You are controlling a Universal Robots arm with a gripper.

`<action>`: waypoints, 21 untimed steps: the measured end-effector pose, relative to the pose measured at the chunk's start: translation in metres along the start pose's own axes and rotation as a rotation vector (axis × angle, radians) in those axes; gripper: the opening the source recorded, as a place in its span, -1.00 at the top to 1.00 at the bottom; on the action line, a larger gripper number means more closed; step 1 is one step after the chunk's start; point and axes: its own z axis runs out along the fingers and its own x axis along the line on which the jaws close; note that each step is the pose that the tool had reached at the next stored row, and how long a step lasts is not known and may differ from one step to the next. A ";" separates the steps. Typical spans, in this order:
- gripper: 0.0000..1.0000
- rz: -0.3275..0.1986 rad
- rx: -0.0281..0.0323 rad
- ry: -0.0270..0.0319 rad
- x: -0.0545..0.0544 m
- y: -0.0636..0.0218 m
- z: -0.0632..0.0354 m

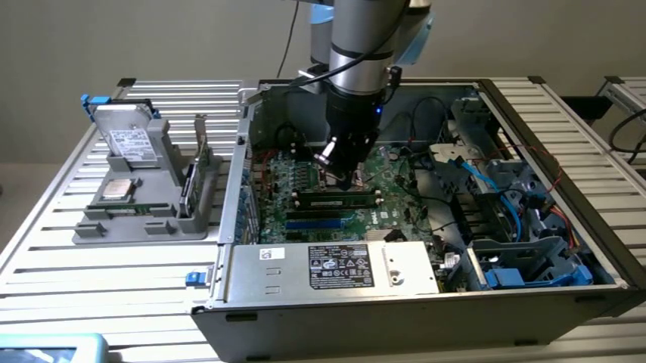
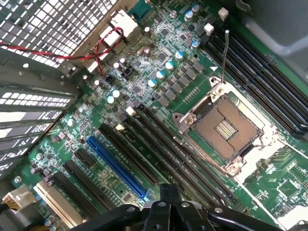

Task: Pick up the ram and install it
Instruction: 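Press down the ram until it locks into place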

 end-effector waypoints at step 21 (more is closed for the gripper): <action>0.79 0.247 0.0051 -0.0168 0.000 0.0000 -0.0001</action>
